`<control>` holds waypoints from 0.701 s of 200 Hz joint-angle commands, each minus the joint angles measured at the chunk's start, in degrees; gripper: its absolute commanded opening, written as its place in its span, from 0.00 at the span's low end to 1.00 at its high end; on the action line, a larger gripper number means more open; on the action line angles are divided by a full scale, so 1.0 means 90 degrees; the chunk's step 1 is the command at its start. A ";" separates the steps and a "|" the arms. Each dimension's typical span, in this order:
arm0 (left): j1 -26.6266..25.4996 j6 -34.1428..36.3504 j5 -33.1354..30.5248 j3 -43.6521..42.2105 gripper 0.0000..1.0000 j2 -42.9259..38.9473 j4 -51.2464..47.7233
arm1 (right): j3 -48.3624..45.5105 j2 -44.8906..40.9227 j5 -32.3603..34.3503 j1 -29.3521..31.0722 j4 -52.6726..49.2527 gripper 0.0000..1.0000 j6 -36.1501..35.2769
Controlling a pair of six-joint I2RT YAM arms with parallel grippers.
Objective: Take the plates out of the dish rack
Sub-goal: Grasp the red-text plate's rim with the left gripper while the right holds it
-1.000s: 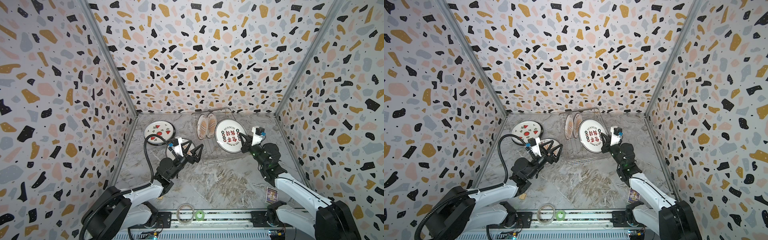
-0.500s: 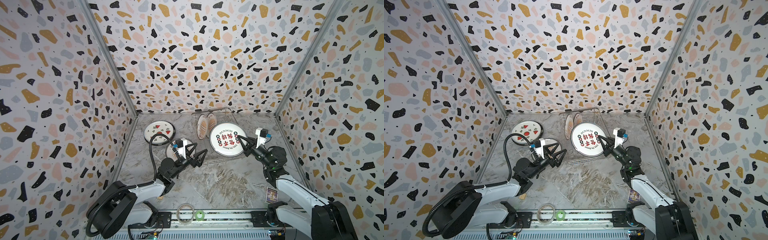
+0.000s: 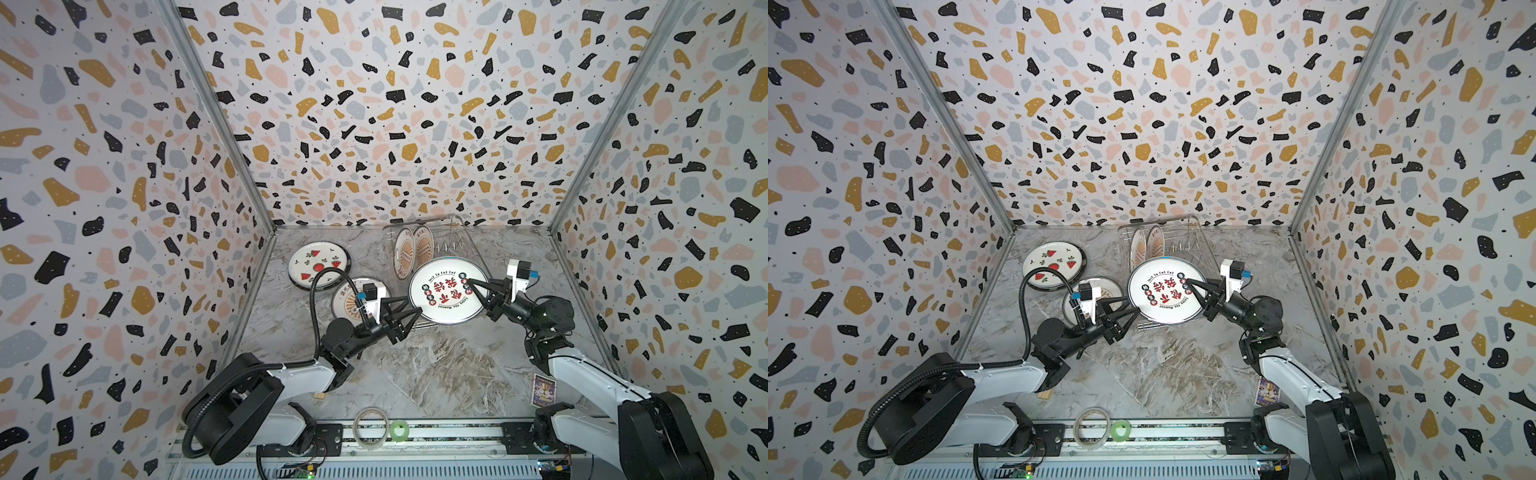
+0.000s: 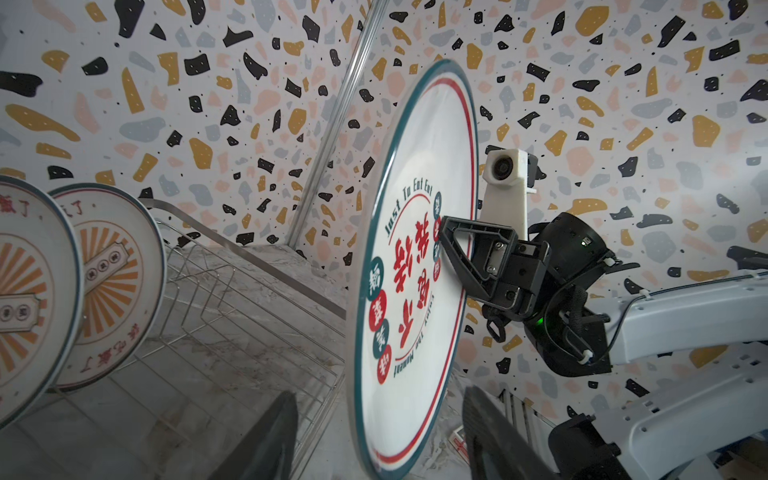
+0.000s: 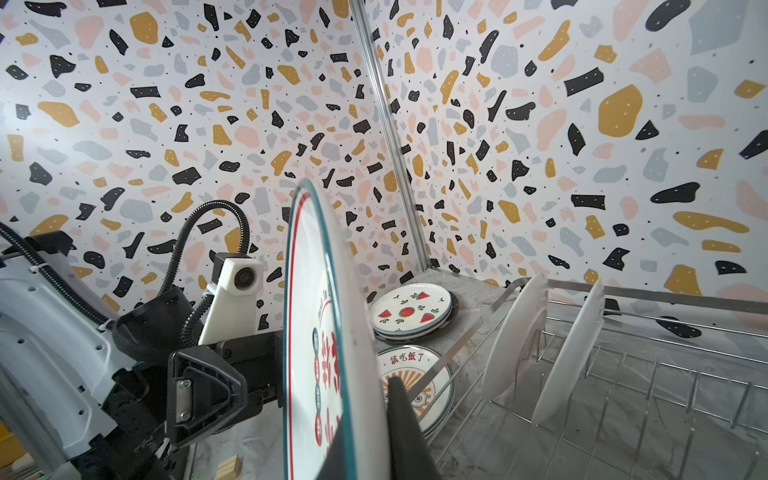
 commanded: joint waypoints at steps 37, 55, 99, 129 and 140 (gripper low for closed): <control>-0.0133 0.0100 0.0123 0.0199 0.24 -0.0005 0.0199 | 0.0086 -0.0032 -0.0205 0.0096 0.0479 0.00 0.0055; -0.0153 0.0089 0.0083 0.0229 0.20 -0.0019 0.0110 | 0.0089 -0.0017 -0.0227 0.0127 0.0481 0.00 0.0046; -0.0183 -0.0018 0.0043 0.0244 0.06 -0.0044 0.0112 | 0.0213 -0.0009 -0.0175 0.0291 0.0117 0.00 -0.0331; -0.0183 -0.0057 0.0105 0.0205 0.08 -0.0096 0.0177 | 0.0242 0.0012 -0.0189 0.0383 0.0025 0.00 -0.0443; -0.0192 -0.0078 0.0112 0.0174 0.11 -0.0108 0.0259 | 0.0243 0.0008 -0.0177 0.0390 0.0007 0.00 -0.0448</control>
